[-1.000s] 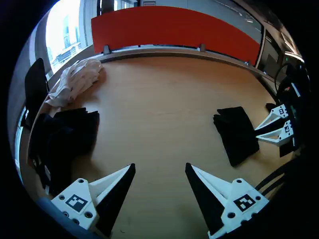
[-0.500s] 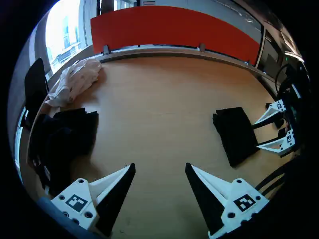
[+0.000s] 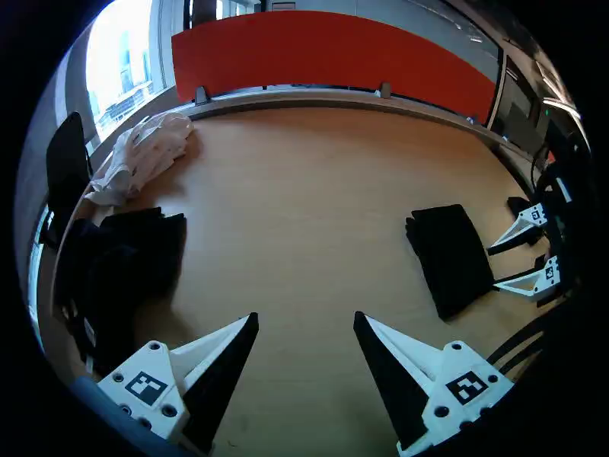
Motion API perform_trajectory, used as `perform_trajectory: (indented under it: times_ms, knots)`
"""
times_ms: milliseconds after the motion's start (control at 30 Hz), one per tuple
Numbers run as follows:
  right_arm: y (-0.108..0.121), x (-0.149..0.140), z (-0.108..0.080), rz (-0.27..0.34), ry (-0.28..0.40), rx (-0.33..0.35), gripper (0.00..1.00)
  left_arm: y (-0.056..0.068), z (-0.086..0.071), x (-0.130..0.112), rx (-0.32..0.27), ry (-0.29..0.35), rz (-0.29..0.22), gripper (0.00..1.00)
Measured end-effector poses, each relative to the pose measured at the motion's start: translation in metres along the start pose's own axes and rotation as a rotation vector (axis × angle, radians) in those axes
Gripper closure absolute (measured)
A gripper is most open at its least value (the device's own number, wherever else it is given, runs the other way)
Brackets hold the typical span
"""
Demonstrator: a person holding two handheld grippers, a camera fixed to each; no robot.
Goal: Fold towel
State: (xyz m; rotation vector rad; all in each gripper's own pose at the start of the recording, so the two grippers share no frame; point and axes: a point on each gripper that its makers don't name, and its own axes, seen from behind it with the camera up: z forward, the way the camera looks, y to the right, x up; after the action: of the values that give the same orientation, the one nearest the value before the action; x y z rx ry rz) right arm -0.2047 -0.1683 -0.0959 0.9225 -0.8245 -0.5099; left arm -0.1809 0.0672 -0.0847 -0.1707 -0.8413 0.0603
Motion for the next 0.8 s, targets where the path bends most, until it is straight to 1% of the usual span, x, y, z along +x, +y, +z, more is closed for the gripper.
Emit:
perform_trajectory:
  times_ms: [300,467,633,700,800]
  knots:
    - [0.006,-0.034,-0.009,0.031,-0.047,-0.026,0.3,0.001,0.002,0.001,0.0,-0.001,0.002,0.07]
    - [0.007,-0.046,-0.011,0.046,-0.062,-0.031,0.3,0.003,0.003,0.001,-0.002,-0.003,0.007,0.07]
    - [0.006,-0.055,-0.01,0.057,-0.074,-0.03,0.3,0.005,0.003,0.001,-0.003,-0.004,0.009,0.07]
    - [0.005,-0.058,-0.009,0.061,-0.076,-0.027,0.33,0.005,0.004,0.001,-0.003,-0.003,0.009,0.07]
    - [0.003,-0.06,-0.007,0.069,-0.077,-0.023,0.42,0.006,0.003,0.002,-0.003,-0.002,0.009,0.07]
